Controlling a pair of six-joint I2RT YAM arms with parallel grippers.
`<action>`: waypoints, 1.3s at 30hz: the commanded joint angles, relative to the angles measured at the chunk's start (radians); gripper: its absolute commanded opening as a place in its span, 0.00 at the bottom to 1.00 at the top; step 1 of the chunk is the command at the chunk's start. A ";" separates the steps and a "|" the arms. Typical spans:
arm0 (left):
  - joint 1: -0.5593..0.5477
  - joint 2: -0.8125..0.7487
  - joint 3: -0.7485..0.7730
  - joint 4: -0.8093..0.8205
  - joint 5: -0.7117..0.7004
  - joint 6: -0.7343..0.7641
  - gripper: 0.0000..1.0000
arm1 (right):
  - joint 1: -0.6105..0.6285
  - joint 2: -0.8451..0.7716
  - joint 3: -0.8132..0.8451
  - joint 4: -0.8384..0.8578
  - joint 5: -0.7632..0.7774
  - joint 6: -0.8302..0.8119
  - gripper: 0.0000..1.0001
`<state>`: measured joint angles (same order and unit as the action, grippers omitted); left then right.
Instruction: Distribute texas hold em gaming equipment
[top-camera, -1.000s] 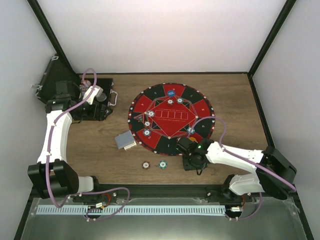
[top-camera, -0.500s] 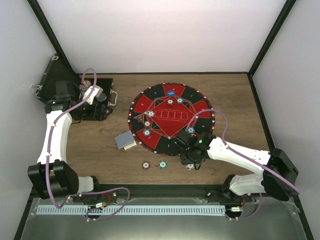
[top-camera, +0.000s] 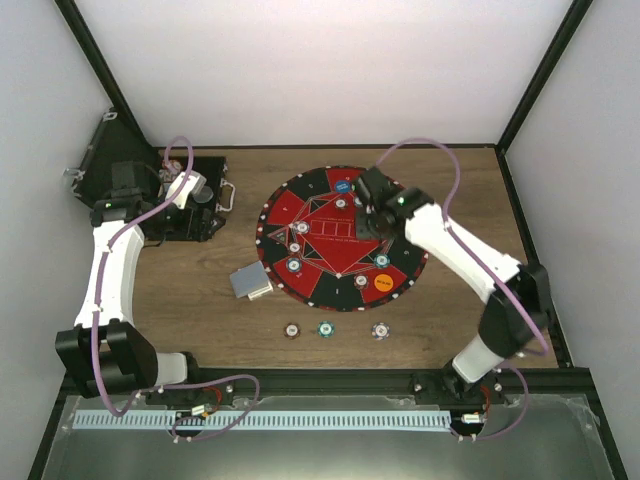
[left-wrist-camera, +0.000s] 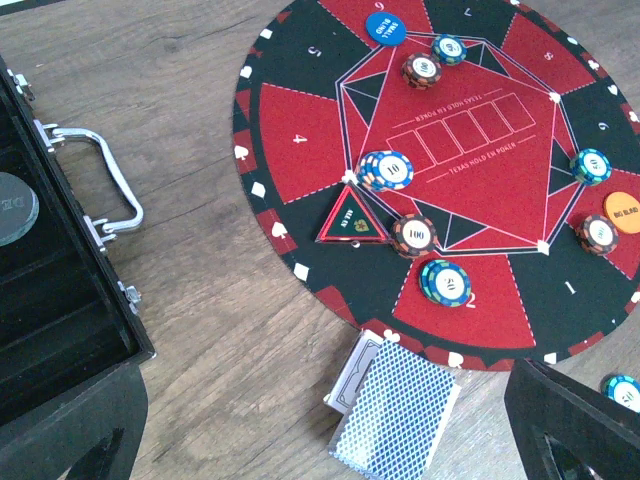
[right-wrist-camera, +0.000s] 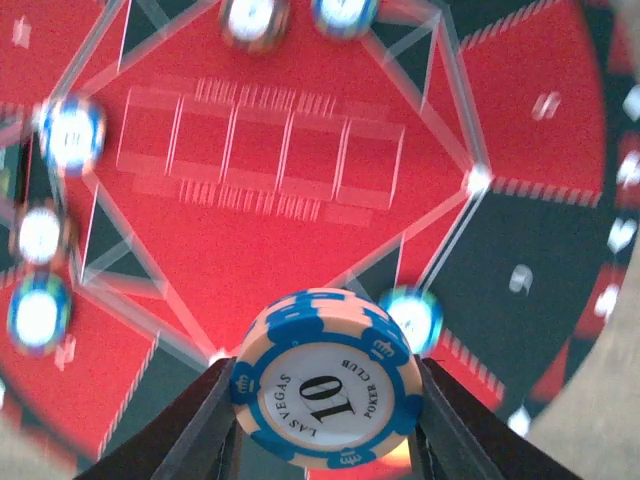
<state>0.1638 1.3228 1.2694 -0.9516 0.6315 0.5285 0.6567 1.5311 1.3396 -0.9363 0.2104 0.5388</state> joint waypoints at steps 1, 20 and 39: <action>0.004 0.011 0.004 0.011 0.024 0.002 1.00 | -0.143 0.188 0.206 0.095 0.022 -0.190 0.17; 0.004 0.044 0.018 0.010 0.036 0.007 1.00 | -0.336 0.838 0.675 0.125 -0.075 -0.271 0.16; 0.005 0.044 0.020 0.013 0.017 0.013 1.00 | -0.351 0.826 0.711 0.100 -0.075 -0.284 0.63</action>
<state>0.1638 1.3685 1.2697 -0.9516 0.6407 0.5285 0.3126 2.3947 2.0151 -0.8139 0.1246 0.2584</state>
